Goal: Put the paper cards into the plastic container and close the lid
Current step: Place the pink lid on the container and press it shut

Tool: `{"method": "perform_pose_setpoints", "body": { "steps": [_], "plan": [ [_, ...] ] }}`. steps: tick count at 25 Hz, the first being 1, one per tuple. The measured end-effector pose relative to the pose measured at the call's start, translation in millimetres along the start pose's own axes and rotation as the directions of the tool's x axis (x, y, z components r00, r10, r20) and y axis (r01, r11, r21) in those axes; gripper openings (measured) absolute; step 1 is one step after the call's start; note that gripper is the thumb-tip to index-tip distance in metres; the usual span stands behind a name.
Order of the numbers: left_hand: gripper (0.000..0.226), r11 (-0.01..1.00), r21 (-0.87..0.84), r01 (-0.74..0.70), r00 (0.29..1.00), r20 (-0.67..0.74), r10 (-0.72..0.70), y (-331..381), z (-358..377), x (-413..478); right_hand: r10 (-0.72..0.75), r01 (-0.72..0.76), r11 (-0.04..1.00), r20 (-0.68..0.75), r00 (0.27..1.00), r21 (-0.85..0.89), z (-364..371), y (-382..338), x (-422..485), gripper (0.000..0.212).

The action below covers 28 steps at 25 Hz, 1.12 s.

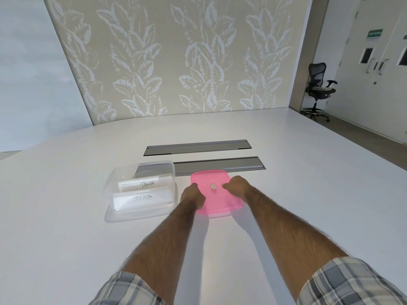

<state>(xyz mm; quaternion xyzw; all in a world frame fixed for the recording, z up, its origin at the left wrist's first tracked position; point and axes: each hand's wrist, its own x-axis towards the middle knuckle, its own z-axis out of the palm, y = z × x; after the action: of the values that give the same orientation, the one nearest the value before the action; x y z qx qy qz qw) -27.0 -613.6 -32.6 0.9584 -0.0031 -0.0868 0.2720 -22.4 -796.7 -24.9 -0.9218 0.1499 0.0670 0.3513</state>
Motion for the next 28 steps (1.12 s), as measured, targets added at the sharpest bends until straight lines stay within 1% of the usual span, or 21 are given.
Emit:
{"method": "perform_pose_setpoints", "body": {
  "steps": [4,7,8,10,11,13,14,17,19,21,22,23,25,27,28],
  "plan": [
    [0.066,0.986,-0.153,-0.066,0.998,-0.021,0.064,7.1,-12.4,-4.0,0.074,-0.064,0.991,-0.08,0.994,0.117,-7.0,-4.5,-4.1,0.022],
    [0.067,0.969,-0.208,-0.132,0.99,-0.076,0.119,12.4,-23.2,-6.7,0.127,-0.087,0.973,-0.179,0.976,0.216,-16.3,-11.5,-8.1,0.022],
    [0.067,0.962,-0.23,-0.147,0.987,-0.094,0.128,12.5,-27.7,-7.5,0.154,-0.093,0.958,-0.213,0.965,0.273,-19.4,-13.8,-8.3,0.023],
    [0.068,0.942,-0.291,-0.169,0.983,-0.119,0.139,11.5,-40.3,-11.0,0.215,-0.078,0.883,-0.25,0.944,0.463,-26.8,-20.9,-11.8,0.025],
    [0.068,0.928,-0.326,-0.179,0.981,-0.126,0.145,10.4,-47.3,-12.7,0.234,-0.052,0.829,-0.26,0.937,0.558,-30.9,-26.3,-15.5,0.021],
    [0.067,0.904,-0.377,-0.2,0.977,-0.145,0.156,8.0,-62.7,-18.0,0.251,0.001,0.736,-0.274,0.928,0.677,-38.8,-41.9,-27.7,0.008],
    [0.067,0.897,-0.389,-0.209,0.974,-0.161,0.157,6.0,-72.3,-21.1,0.237,0.027,0.706,-0.273,0.932,0.707,-42.0,-52.3,-35.9,0.005],
    [0.068,0.879,-0.411,-0.243,0.962,-0.22,0.163,-3.2,-101.7,-30.0,0.164,0.097,0.627,-0.252,0.954,0.773,-45.6,-81.8,-55.3,0.018],
    [0.066,0.867,-0.425,-0.261,0.952,-0.262,0.158,-14.6,-122.4,-38.3,0.125,0.128,0.551,-0.234,0.964,0.825,-41.6,-102.8,-66.0,0.015],
    [0.06,0.862,-0.415,-0.291,0.93,-0.335,0.152,-27.9,-140.4,-48.0,0.096,0.146,0.46,-0.212,0.973,0.876,-34.2,-127.4,-78.2,0.014],
    [0.06,0.87,-0.394,-0.296,0.915,-0.378,0.14,-35.7,-147.9,-53.0,0.085,0.159,0.439,-0.217,0.972,0.884,-28.9,-140.5,-83.7,0.014],
    [0.065,0.876,-0.39,-0.283,0.906,-0.408,0.111,-44.1,-153.7,-56.4,0.081,0.175,0.431,-0.231,0.969,0.885,-23.2,-153.1,-89.0,0.016],
    [0.078,0.86,-0.462,-0.216,0.903,-0.429,-0.003,-62.3,-166.2,-64.2,0.096,0.213,0.427,-0.278,0.956,0.879,-11.9,-179.0,-101.5,0.02],
    [0.081,0.792,-0.59,-0.156,0.91,-0.397,-0.117,-77.8,-177.7,-70.2,0.119,0.251,0.414,-0.326,0.938,0.875,0.3,-204.1,-110.1,0.018],
    [0.08,0.72,-0.68,-0.135,0.923,-0.352,-0.159,-84.1,-182.8,-73.2,0.141,0.262,0.391,-0.339,0.93,0.882,7.2,-216.3,-113.4,0.017]
  ]
}}
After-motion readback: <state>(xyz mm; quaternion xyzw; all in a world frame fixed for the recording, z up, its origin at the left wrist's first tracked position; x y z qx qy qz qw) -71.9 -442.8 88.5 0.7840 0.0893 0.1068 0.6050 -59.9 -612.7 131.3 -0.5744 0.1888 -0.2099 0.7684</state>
